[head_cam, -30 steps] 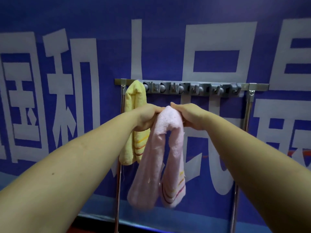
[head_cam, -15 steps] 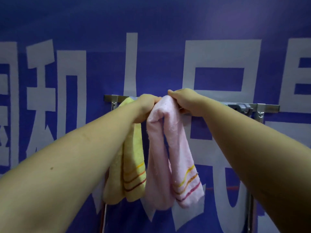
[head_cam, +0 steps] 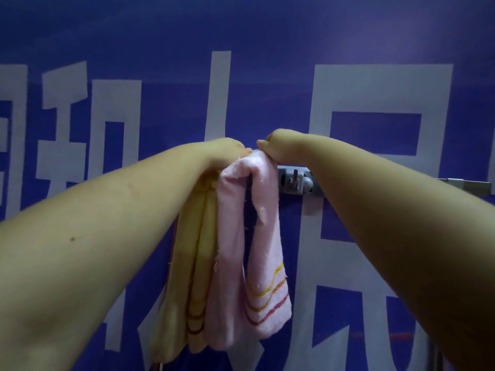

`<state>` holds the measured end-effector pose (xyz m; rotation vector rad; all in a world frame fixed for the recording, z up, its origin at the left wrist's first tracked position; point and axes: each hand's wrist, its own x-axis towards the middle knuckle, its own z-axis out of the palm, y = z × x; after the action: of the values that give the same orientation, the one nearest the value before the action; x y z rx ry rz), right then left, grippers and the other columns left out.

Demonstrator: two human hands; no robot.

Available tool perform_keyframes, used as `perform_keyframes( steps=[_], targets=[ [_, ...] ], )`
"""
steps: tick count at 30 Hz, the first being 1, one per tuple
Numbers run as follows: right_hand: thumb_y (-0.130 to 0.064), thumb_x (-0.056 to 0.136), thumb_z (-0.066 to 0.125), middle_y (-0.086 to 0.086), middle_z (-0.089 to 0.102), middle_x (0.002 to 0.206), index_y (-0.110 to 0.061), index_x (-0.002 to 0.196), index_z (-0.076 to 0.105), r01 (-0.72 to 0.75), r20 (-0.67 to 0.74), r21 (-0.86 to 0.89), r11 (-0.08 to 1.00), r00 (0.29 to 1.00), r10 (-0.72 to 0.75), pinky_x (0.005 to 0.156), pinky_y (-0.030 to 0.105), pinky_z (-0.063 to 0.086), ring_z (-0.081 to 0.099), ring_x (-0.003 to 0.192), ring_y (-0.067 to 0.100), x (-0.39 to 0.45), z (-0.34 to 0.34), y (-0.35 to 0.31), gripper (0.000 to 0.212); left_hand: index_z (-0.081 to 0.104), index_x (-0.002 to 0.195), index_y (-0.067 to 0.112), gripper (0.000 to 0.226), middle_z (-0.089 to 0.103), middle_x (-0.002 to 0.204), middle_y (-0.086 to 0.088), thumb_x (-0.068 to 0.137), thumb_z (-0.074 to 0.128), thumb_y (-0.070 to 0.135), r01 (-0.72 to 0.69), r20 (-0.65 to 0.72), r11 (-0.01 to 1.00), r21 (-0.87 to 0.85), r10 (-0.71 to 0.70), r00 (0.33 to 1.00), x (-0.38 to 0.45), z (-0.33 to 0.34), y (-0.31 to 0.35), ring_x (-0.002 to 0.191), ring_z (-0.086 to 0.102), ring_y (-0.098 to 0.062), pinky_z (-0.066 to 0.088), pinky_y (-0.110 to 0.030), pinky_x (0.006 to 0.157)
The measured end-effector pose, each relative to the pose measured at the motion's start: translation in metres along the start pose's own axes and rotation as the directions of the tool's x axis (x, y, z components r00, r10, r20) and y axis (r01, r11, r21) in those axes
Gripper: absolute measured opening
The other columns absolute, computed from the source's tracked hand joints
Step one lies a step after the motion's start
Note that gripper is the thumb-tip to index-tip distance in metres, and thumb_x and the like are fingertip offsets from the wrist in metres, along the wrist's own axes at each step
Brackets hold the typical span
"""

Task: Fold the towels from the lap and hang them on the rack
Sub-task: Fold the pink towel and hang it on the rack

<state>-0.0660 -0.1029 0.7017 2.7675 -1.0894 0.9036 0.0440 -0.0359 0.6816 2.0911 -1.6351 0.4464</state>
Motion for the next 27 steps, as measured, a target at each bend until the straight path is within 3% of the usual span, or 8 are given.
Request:
perform_keyframes(
  steps=[4,7,10,14,17,22,25,27],
  targets=[
    [-0.038,0.102,0.025,0.017,0.049,0.136,-0.001,0.128,0.051,0.028,0.061,-0.149,0.989,0.998,-0.019,0.102,0.036,0.032,0.045,0.122,0.033,0.012,0.016,0.007,0.052,0.057,0.093,0.023,0.035,0.056,0.087,0.006,0.095,0.034,0.049,0.102,0.008,0.991,-0.089,-0.101,0.995,0.01,0.005,-0.016,0.085,0.053,-0.017,0.038,-0.031,0.078],
    [-0.042,0.102,0.023,0.013,0.048,0.138,-0.004,0.13,0.051,0.017,0.066,-0.196,0.981,0.998,-0.004,0.108,0.037,0.026,0.036,0.133,0.031,0.016,0.02,0.011,0.054,0.062,0.103,0.027,0.038,0.054,0.099,0.001,0.092,0.037,0.054,0.149,-0.028,0.984,-0.097,-0.153,0.988,0.017,0.011,-0.019,0.104,0.041,-0.021,0.038,-0.037,0.097],
    [-0.042,0.102,0.023,0.009,0.047,0.139,-0.005,0.134,0.047,0.011,0.09,-0.213,0.977,0.996,0.008,0.11,0.034,0.021,0.027,0.139,0.028,0.018,0.023,0.017,0.055,0.064,0.098,0.032,0.032,0.051,0.093,0.001,0.09,0.043,0.054,0.164,-0.094,0.983,-0.084,-0.172,0.981,0.019,0.015,-0.02,0.1,0.032,-0.022,0.029,-0.038,0.101],
    [-0.055,0.094,0.037,0.013,0.057,0.116,-0.008,0.096,0.062,-0.015,0.051,-0.174,0.985,0.998,0.024,0.089,0.038,0.038,0.049,0.102,0.031,0.027,0.03,0.024,0.053,0.069,0.098,0.028,0.028,0.058,0.098,0.003,0.087,0.049,0.045,0.14,-0.129,0.99,-0.029,-0.143,0.981,0.023,0.021,-0.026,0.102,0.04,-0.023,0.027,-0.04,0.1],
    [-0.061,0.089,0.041,0.01,0.057,0.092,-0.011,0.071,0.054,-0.018,0.052,-0.182,0.983,0.998,0.028,0.076,0.035,0.039,0.048,0.082,0.026,0.031,0.032,0.028,0.055,0.07,0.094,0.025,0.03,0.064,0.097,0.005,0.084,0.054,0.048,0.133,-0.144,0.989,-0.066,-0.142,0.979,0.025,0.023,-0.028,0.101,0.046,-0.022,0.025,-0.041,0.1],
    [-0.06,0.087,0.048,0.009,0.059,0.102,-0.005,0.103,0.064,-0.03,0.007,-0.118,0.993,0.999,0.031,0.087,0.036,0.042,0.048,0.106,0.029,0.021,0.029,0.026,0.06,0.067,0.087,0.031,0.027,0.065,0.096,0.007,0.082,0.054,0.054,0.106,-0.249,0.994,0.003,-0.102,0.963,0.021,0.022,-0.025,0.108,0.046,-0.02,0.025,-0.033,0.089],
    [-0.05,0.092,0.048,0.007,0.062,0.112,-0.008,0.113,0.063,-0.015,-0.032,-0.074,0.997,0.999,0.013,0.094,0.037,0.043,0.047,0.117,0.031,0.008,0.018,0.027,0.049,0.067,0.093,0.035,0.028,0.065,0.105,0.007,0.085,0.051,0.056,0.072,-0.277,0.997,0.02,-0.064,0.959,0.012,0.014,-0.022,0.116,0.044,-0.02,0.025,-0.034,0.093],
    [-0.047,0.092,0.049,0.004,0.06,0.1,-0.011,0.113,0.062,0.005,-0.033,-0.063,0.998,0.999,-0.007,0.089,0.035,0.044,0.05,0.116,0.031,-0.003,0.009,0.026,0.043,0.066,0.099,0.034,0.029,0.064,0.113,0.006,0.088,0.048,0.054,0.049,-0.291,0.999,0.01,-0.044,0.956,0.001,0.005,-0.017,0.121,0.043,-0.021,0.026,-0.035,0.099]
  ],
)
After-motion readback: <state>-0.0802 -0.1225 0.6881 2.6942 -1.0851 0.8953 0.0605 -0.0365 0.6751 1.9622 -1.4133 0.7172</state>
